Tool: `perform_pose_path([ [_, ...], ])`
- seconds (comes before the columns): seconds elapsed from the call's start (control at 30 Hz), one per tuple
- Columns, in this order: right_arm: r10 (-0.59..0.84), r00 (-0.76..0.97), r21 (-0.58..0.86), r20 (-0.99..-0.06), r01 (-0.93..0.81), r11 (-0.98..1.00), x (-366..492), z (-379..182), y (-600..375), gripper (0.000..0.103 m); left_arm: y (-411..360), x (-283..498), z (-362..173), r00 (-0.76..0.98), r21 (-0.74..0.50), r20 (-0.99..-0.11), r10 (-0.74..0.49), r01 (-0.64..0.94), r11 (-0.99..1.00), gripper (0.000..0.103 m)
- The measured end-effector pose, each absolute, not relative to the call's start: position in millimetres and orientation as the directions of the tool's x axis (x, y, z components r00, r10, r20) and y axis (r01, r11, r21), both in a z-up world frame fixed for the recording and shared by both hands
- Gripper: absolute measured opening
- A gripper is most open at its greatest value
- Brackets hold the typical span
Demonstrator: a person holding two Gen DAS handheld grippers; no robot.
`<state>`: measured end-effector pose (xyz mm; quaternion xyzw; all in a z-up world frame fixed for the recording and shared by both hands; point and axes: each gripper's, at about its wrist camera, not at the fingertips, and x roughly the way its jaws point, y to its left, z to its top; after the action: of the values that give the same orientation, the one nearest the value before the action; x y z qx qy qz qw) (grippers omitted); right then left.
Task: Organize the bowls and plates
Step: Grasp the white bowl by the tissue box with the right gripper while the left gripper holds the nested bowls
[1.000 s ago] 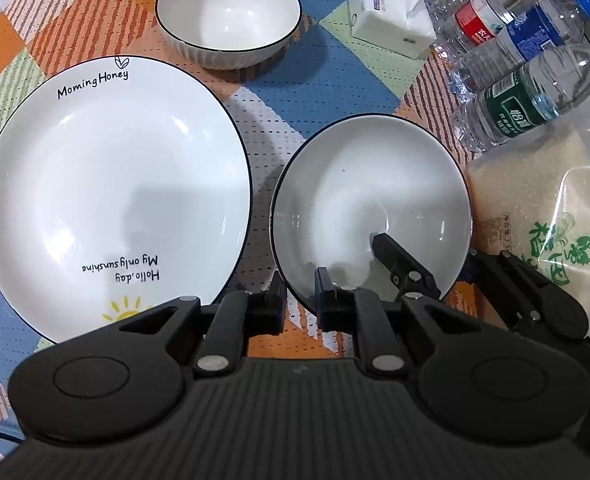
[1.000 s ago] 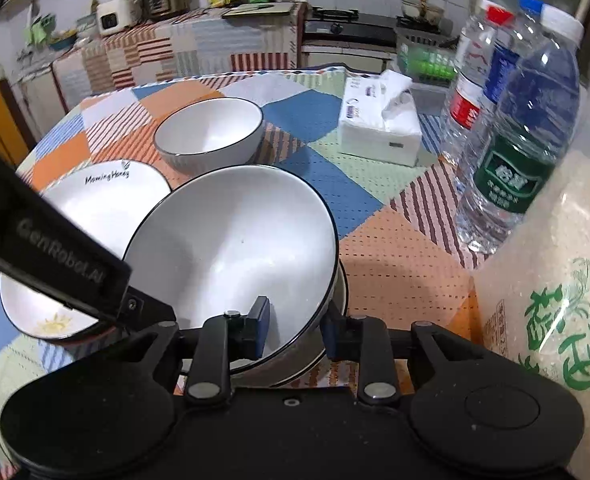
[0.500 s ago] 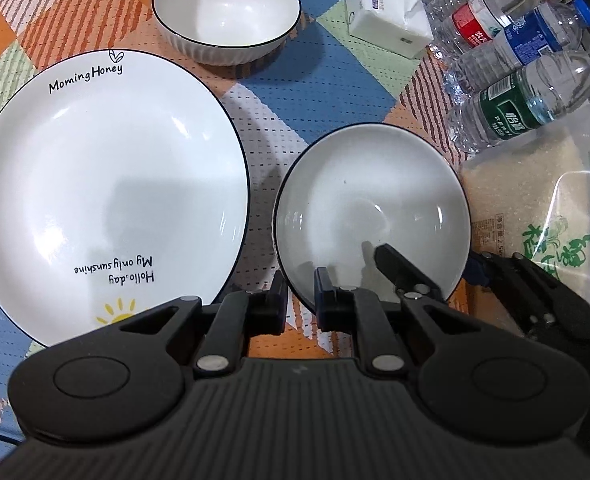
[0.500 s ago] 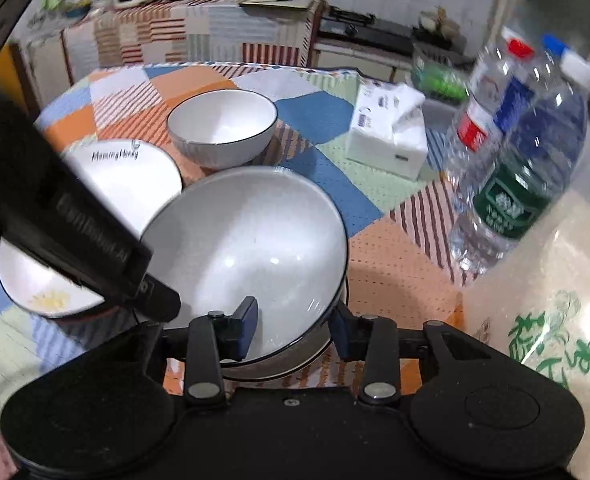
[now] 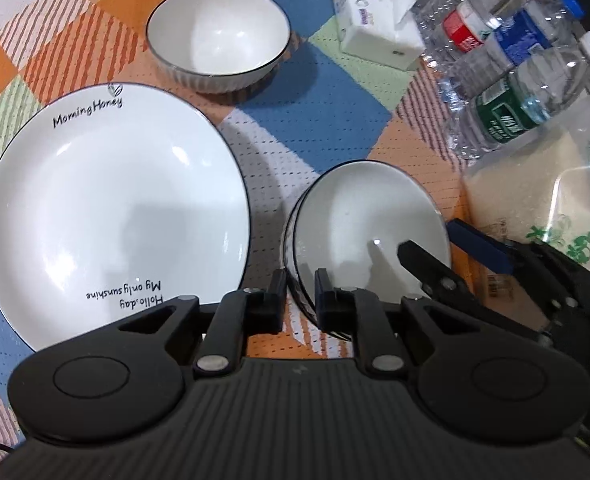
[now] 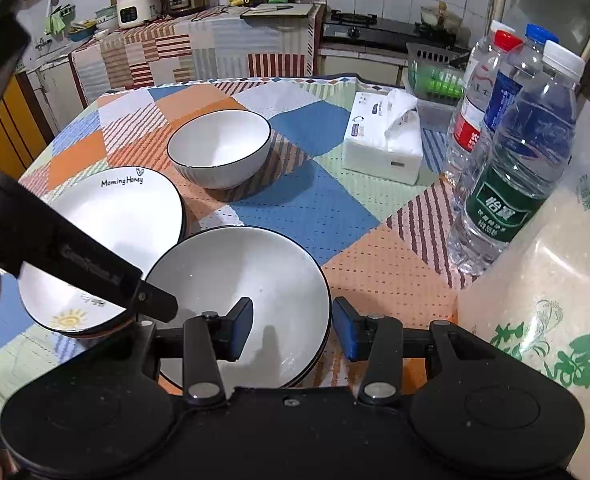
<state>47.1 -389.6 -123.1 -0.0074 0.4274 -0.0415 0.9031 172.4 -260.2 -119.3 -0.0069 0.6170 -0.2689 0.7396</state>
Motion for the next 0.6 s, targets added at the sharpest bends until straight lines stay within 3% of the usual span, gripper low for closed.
perform_pose_path([
  [0.27,-0.044,0.661,-0.009,-0.749,0.056,0.998,49.6,-107.2,-400.6,0.044,-252.7,179.6,-79.9,0.131,-0.333,-0.886,-0.444,0.485,0.809,0.022],
  [0.43,0.051,0.712,0.030,-0.701,-0.042,0.999,56.4,-74.3,-399.5,0.047,-243.0,193.8,-45.8,0.226,-0.261,-0.868,-0.443,0.552,0.792,0.036],
  [0.6,0.140,0.759,0.051,-0.636,-0.140,0.989,74.5,-49.6,-396.2,0.050,-236.1,214.1,-27.8,0.358,-0.131,-0.844,-0.400,0.586,0.800,0.041],
])
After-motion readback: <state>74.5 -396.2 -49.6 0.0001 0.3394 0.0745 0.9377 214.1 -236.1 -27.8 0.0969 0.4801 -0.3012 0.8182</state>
